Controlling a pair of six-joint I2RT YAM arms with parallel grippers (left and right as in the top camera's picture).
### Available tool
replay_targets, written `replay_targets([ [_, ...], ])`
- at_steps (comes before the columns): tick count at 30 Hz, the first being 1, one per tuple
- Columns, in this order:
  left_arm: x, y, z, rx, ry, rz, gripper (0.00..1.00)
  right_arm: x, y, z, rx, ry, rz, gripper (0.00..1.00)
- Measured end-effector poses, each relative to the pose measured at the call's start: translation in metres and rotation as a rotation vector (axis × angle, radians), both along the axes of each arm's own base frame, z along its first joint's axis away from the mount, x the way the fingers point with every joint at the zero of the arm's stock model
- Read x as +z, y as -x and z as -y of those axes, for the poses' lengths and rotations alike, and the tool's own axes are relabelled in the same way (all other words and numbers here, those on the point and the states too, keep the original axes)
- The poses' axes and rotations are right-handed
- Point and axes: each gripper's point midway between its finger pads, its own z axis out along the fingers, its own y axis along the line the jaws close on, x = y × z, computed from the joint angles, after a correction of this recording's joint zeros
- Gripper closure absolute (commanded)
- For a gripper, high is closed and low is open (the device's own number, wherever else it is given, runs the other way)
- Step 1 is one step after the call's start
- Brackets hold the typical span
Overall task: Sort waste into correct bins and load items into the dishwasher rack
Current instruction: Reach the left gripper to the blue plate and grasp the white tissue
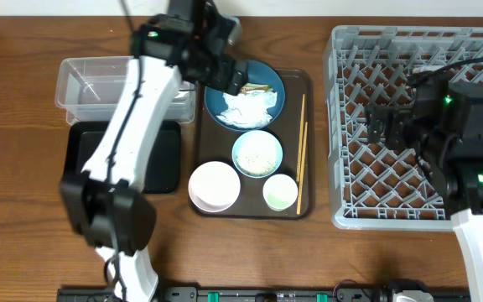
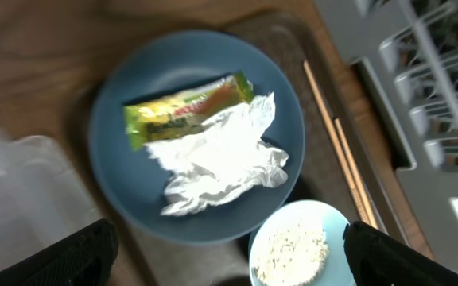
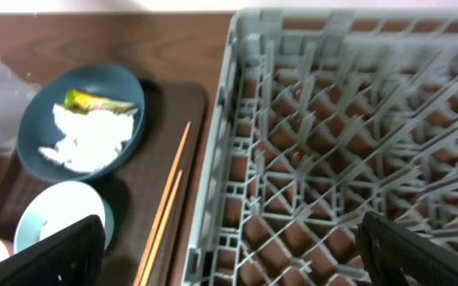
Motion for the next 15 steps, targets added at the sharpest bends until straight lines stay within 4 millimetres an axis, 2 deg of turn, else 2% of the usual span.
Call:
replay_targets([
  [4,-0.028,-0.011,0.017,-0.027,-0.002,-0.017,0.07,-0.012,0.004,-0.005,0.024,-0.021,-0.056,0.01],
  [10,-0.057,-0.027,0.035,-0.030,-0.055,0.012,0.07,-0.014,0.007,-0.008,0.035,-0.031,-0.071,0.01],
  [15,-0.106,-0.029,0.042,0.013,-0.153,-0.043,0.07,-0.018,0.011,-0.009,0.039,-0.035,-0.096,0.01],
])
